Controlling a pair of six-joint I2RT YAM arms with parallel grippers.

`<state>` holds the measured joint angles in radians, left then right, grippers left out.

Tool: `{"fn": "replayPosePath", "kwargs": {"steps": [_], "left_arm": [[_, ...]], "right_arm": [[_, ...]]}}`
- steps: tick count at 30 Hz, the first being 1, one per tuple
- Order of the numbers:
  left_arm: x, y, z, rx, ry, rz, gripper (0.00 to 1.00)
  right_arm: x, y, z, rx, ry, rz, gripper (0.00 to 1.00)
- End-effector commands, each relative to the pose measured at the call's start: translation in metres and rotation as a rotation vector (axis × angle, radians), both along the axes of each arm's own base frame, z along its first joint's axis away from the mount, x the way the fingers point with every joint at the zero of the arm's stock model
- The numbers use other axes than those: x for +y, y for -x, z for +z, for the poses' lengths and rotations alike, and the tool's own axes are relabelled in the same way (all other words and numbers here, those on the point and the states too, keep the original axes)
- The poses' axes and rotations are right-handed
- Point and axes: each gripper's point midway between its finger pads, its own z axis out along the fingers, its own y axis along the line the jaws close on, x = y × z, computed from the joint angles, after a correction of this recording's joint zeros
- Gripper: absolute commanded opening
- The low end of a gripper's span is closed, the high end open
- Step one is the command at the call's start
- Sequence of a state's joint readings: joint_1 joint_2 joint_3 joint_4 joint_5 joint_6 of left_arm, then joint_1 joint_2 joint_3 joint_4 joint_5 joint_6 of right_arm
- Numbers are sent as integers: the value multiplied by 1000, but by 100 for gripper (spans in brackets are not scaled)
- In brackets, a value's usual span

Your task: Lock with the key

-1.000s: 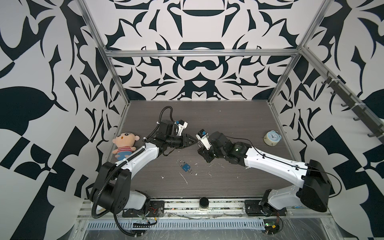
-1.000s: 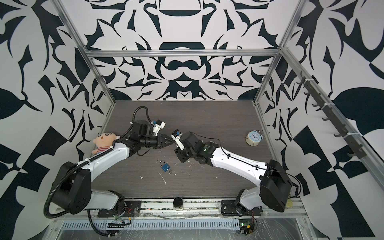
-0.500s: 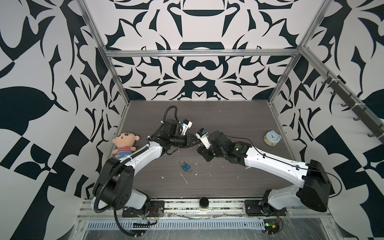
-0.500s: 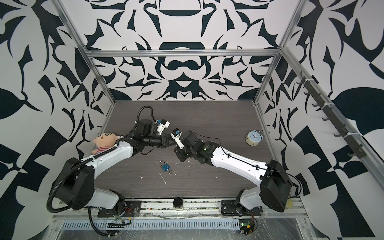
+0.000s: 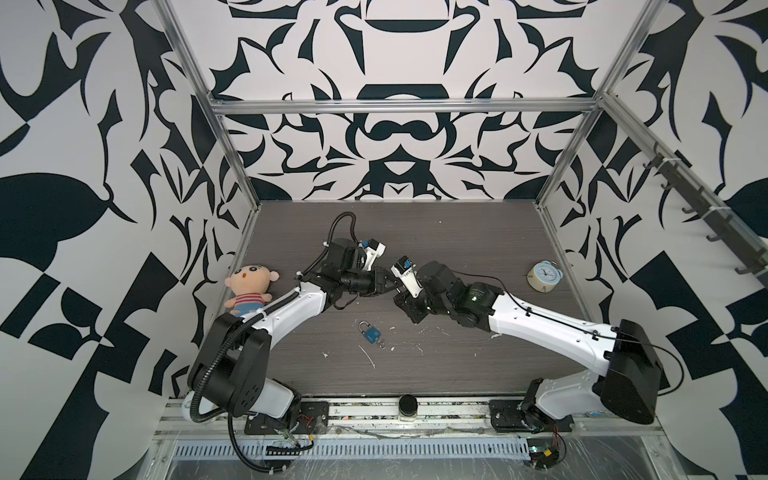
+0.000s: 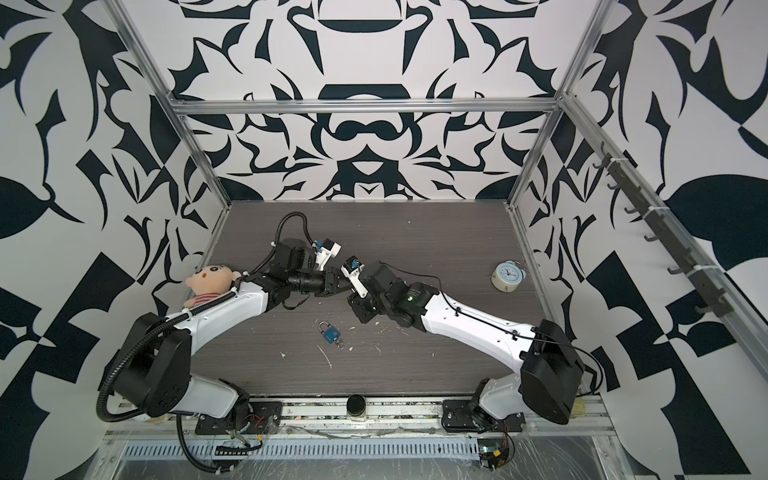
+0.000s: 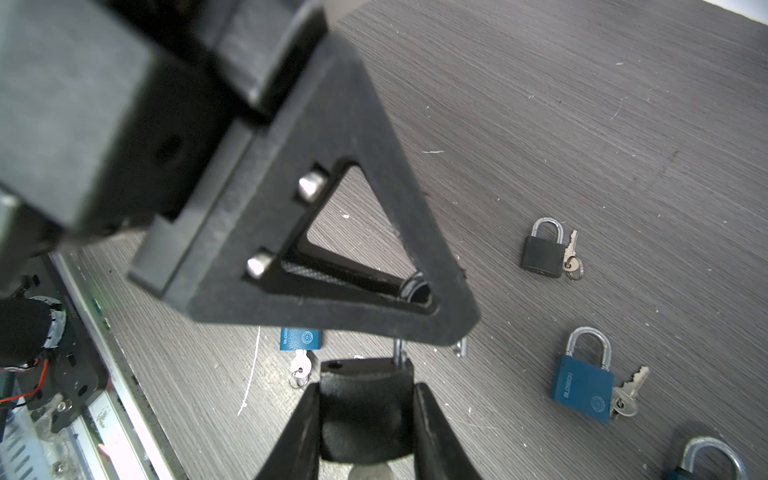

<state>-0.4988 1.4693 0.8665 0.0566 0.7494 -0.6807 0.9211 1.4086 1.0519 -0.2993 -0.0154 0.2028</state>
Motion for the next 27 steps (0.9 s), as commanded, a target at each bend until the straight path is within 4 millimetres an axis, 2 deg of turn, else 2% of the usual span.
{"fn": "replayPosePath", "kwargs": {"steps": [1, 4, 7, 10, 16, 21, 22, 24, 27], "left_arm": [[-6, -1, 10, -22, 25, -24, 23], [-5, -1, 10, -21, 25, -25, 21], [-5, -1, 10, -21, 24, -26, 15], [-6, -1, 10, -19, 24, -30, 0], [-5, -2, 6, -12, 17, -20, 0], [-3, -4, 13, -33, 21, 12, 0], [-2, -4, 16, -37, 26, 21, 0], [0, -6, 22, -55, 37, 45, 0], [4, -7, 27, -75, 54, 83, 0]], "right_arm": [[13, -7, 34, -67, -77, 11, 0], [13, -7, 35, -71, -76, 11, 0], [13, -7, 35, -70, -78, 11, 0], [14, -7, 37, -73, -84, 12, 0], [14, -7, 39, -75, -92, 10, 0], [15, -6, 36, -65, -103, 2, 0], [16, -7, 35, -61, -110, 2, 9], [19, -7, 35, -56, -141, -2, 37], [21, -7, 31, -52, -187, -16, 54]]}}
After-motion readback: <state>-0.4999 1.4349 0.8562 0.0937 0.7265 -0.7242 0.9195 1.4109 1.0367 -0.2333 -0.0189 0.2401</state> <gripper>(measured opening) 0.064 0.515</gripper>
